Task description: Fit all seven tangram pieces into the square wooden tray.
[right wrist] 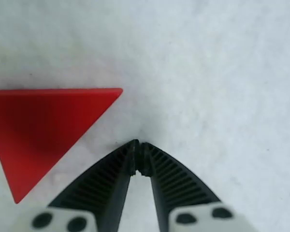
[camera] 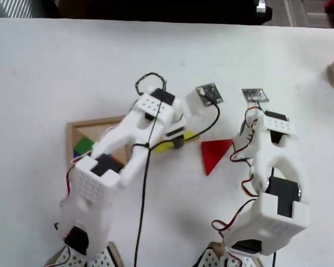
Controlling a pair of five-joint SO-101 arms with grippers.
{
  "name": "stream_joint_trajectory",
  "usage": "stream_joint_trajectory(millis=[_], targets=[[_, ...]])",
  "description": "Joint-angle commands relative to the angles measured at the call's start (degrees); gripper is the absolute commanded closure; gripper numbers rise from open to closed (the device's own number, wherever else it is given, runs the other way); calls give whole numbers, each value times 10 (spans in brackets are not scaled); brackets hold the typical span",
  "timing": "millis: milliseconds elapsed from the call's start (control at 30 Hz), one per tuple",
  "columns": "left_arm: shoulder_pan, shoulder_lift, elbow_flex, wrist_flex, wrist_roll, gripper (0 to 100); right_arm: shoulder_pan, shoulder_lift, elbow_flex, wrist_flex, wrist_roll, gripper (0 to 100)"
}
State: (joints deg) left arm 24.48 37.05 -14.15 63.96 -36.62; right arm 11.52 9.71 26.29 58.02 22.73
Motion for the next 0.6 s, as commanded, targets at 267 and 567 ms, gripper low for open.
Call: stream_joint_trajectory(millis=[267, 567], targets=[[0, -80, -15, 55, 98, 861, 0, -24, -8, -11, -4, 981], [-20, -83, -19, 55, 93, 731, 0, -24, -8, -11, -4, 981]])
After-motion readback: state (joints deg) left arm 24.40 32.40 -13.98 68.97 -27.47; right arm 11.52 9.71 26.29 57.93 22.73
